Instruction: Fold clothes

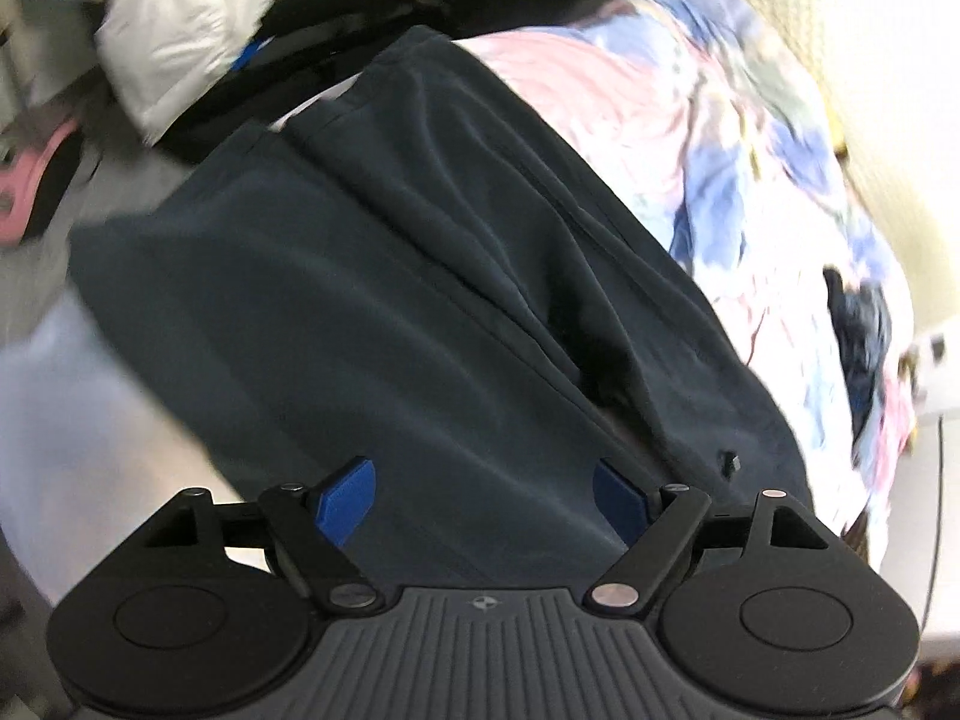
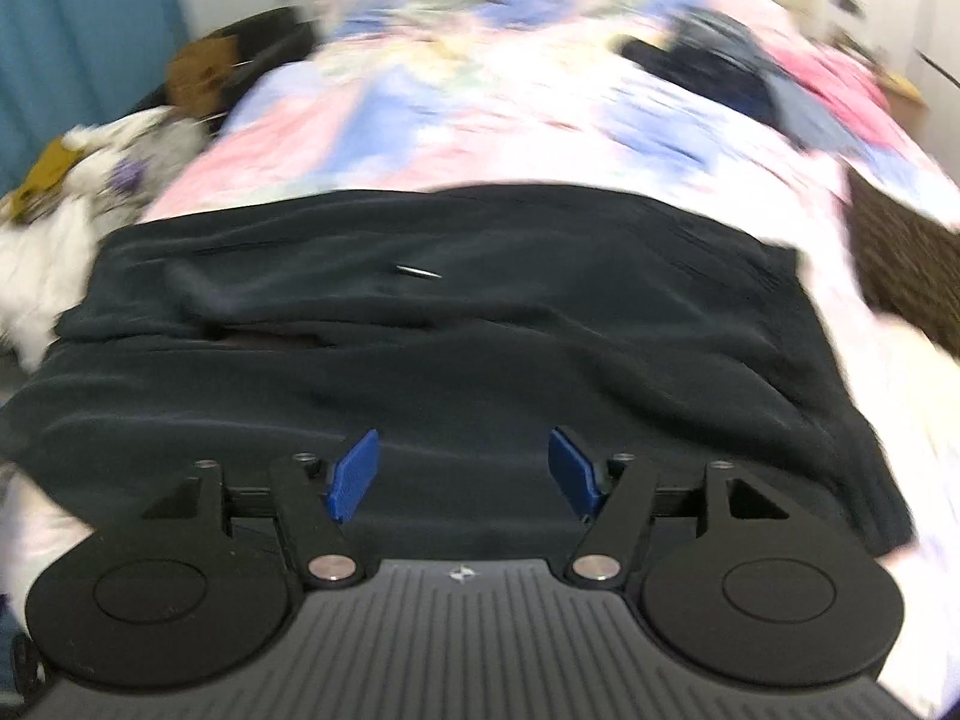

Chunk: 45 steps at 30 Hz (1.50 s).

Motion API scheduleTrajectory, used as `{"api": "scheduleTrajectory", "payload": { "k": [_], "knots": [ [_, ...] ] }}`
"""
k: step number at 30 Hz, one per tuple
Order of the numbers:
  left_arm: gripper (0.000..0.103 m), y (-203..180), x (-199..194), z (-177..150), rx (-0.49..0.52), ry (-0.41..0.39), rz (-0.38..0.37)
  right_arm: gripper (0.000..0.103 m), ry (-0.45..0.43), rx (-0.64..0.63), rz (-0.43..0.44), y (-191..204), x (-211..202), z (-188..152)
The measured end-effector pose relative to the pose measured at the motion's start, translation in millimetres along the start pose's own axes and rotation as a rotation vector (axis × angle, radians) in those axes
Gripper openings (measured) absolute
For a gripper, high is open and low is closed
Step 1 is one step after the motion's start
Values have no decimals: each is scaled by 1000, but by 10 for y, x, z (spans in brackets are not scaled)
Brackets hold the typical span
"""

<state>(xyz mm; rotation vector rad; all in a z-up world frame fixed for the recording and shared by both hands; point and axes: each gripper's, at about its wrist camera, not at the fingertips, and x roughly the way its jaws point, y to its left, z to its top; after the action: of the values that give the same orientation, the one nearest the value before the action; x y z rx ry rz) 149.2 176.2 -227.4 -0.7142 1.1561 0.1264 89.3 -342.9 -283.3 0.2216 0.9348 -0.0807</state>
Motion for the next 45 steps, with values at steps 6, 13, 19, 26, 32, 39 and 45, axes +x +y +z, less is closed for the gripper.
{"api": "scheduleTrajectory", "payload": {
  "k": [6,13,19,26,32,39,45],
  "knots": [
    [82,41,-198,-323,-132,-28,43,70,25,298,-113,-1186,41,-439],
    [82,376,-555,-535,-356,-83,82,70,-2,873,-148,-2462,251,-1066],
    [82,696,-978,-631,-500,-160,100,70,-34,1040,-109,-2884,547,-1297],
    [82,955,-1273,-653,-615,-247,73,48,-43,1031,-47,-2907,797,-1124],
    [81,1217,-1227,-512,-694,-286,32,28,-14,864,-122,-2699,623,-905],
    [78,1655,-727,-216,-750,-241,4,27,-50,860,-160,-2476,285,-612],
    [70,2107,-57,179,-779,-151,-36,26,-92,1043,-174,-2281,54,-359]
  ]
}}
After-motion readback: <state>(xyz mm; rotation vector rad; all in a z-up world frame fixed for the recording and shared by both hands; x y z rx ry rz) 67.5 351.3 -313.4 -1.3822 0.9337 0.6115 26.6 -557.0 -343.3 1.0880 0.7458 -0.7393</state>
